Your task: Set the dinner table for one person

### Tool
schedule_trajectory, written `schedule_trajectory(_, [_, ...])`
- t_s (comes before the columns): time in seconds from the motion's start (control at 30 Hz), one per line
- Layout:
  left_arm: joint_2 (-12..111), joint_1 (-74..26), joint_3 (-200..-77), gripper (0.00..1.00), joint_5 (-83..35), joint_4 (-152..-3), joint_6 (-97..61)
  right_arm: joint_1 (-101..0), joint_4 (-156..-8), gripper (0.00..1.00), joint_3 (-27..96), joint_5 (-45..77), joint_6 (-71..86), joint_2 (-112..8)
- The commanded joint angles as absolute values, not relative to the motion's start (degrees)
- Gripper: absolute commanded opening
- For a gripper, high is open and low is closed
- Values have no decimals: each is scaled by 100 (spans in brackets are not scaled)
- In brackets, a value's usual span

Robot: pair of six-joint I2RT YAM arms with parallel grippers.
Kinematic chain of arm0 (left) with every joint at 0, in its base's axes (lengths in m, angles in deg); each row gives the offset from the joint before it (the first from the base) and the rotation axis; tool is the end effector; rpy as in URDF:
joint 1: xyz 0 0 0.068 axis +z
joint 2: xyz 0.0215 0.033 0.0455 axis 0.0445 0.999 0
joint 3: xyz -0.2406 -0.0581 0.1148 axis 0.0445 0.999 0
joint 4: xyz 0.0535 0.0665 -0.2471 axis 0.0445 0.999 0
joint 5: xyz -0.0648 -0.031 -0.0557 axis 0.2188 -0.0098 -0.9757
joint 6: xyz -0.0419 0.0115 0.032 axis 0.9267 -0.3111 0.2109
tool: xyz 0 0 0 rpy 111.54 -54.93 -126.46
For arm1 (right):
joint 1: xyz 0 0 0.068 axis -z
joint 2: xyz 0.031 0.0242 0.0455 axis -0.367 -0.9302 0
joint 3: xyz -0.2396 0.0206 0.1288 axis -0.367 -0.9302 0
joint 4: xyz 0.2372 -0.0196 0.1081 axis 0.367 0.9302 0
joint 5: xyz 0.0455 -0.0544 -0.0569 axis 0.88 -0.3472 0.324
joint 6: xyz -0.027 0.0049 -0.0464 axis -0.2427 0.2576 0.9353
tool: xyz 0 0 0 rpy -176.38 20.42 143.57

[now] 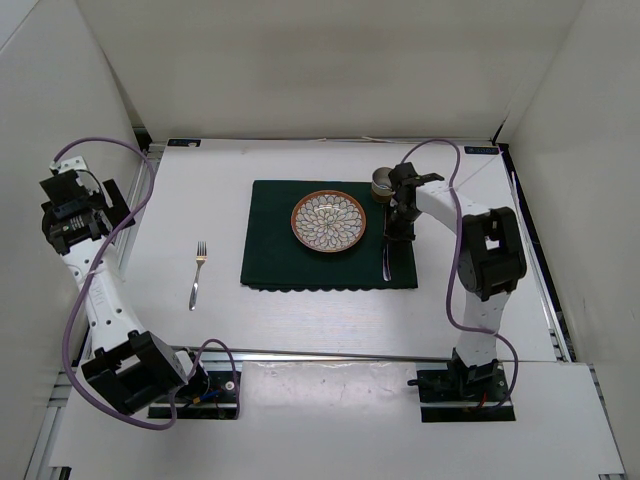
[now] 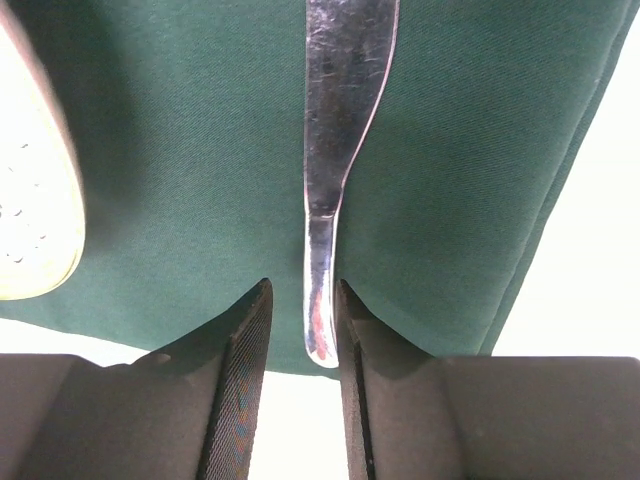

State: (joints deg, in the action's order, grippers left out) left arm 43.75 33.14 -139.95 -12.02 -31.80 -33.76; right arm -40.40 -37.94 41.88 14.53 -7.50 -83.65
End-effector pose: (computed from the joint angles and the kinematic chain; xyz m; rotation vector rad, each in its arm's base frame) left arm 0.2162 0.1306 0.3682 -0.5574 2.2171 0.3912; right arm 0.3706 0.1305 0.1800 0.0499 2.9173 0.2739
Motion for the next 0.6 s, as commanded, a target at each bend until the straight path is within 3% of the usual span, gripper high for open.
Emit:
schedule_trajectory(0.0, [4165, 3340, -13861, 100, -1343, -3206, -3416, -4069, -3850, 36, 4266, 1560, -716, -7969])
schedule_trajectory(0.3, [4305, 2682, -13396, 100, -2328, -3048, -2592, -4175, -3631, 38, 4574, 1183, 135, -6792])
schedule_trajectory(0.43, [4489, 2304, -13071, 100, -1783, -3162, -1616, -4175, -3088, 51, 4696, 629, 873, -5941])
schedule_trajectory(0.57, [4770, 1752, -12667, 100, -1451, -3486, -1063, -4104, -2384, 56, 4505, 67, 1585, -5140])
